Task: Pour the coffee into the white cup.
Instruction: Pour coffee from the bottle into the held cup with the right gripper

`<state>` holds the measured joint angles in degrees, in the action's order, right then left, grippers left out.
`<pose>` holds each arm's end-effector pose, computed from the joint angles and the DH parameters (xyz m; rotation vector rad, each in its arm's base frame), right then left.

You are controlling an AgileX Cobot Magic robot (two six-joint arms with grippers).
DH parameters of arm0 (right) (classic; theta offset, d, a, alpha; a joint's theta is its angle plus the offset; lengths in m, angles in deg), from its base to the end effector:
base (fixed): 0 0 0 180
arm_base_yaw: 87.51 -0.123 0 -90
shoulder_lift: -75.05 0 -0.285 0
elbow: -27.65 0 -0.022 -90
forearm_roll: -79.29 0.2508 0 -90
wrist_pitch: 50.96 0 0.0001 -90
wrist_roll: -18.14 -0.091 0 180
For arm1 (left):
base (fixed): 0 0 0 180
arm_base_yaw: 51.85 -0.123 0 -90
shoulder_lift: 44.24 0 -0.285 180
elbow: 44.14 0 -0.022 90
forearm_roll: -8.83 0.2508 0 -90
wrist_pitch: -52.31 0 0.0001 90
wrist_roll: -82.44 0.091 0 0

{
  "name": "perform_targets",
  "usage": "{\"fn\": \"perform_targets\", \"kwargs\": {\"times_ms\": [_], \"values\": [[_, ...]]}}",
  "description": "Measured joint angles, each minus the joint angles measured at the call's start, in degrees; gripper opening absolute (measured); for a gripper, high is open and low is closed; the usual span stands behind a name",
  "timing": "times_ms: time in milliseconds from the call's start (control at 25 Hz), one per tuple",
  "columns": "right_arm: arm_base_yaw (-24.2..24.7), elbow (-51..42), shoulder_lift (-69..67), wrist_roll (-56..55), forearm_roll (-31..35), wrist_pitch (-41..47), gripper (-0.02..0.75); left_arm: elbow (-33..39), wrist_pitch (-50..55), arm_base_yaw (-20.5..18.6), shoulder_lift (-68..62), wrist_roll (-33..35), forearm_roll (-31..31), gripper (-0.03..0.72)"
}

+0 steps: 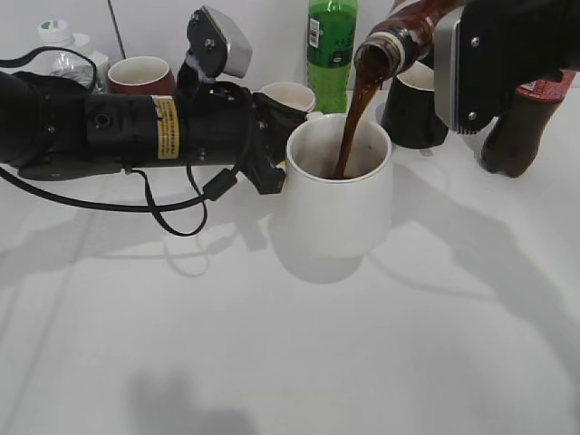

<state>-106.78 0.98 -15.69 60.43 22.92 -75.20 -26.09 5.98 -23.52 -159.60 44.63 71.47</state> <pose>0.2915 0.1348 0.2922 -1.6738 0.7576 -0.6425 0.3119 -0.2345 0.2029 1.1256 1.5093 -0.8079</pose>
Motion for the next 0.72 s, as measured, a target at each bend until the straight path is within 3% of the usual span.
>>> {"fn": "perform_targets", "kwargs": {"times_ms": [720], "values": [[0.00,0.00,0.00,1.79,0.00,0.00,0.533,0.00,-1.20,0.00,-0.04,0.00,0.16,0.045]]}}
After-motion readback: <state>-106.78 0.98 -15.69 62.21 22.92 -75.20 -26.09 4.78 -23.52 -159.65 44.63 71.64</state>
